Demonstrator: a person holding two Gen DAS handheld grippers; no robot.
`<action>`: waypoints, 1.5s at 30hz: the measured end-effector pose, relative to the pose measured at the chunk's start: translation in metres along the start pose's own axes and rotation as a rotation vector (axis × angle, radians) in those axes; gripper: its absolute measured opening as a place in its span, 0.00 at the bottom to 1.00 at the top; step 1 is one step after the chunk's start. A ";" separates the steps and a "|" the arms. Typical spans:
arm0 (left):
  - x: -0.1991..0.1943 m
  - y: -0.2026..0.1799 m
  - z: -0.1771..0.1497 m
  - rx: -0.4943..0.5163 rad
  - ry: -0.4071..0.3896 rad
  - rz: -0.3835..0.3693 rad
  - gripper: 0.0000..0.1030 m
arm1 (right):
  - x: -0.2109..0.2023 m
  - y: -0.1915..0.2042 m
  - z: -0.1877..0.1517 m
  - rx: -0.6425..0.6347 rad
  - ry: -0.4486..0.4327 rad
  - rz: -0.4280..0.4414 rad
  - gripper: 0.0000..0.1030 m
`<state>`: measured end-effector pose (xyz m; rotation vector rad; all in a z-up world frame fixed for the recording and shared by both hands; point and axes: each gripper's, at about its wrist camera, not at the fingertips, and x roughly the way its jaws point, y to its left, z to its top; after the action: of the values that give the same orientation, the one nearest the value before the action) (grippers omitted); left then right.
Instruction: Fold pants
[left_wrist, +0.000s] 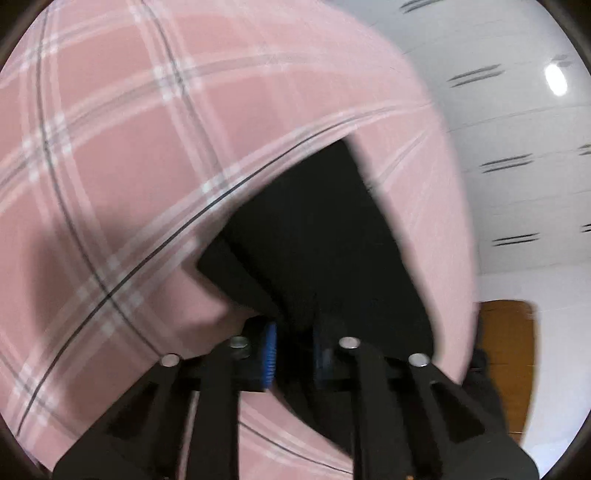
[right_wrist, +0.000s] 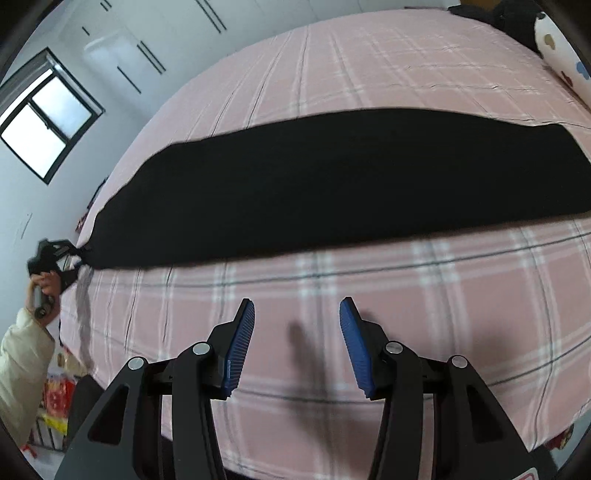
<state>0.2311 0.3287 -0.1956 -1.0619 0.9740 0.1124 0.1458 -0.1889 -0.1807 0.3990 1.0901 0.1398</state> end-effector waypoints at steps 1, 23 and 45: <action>-0.014 -0.006 -0.002 0.031 -0.015 -0.008 0.12 | -0.003 0.000 0.001 -0.005 -0.008 0.006 0.46; -0.021 -0.042 -0.082 0.306 -0.046 0.308 0.64 | -0.076 -0.231 0.039 0.461 -0.266 -0.237 0.52; 0.044 -0.125 -0.177 0.627 -0.021 0.407 0.71 | -0.079 -0.265 0.094 0.219 -0.305 -0.421 0.19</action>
<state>0.2116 0.1109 -0.1646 -0.2822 1.0983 0.1384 0.1699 -0.4804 -0.1784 0.3633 0.8670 -0.4053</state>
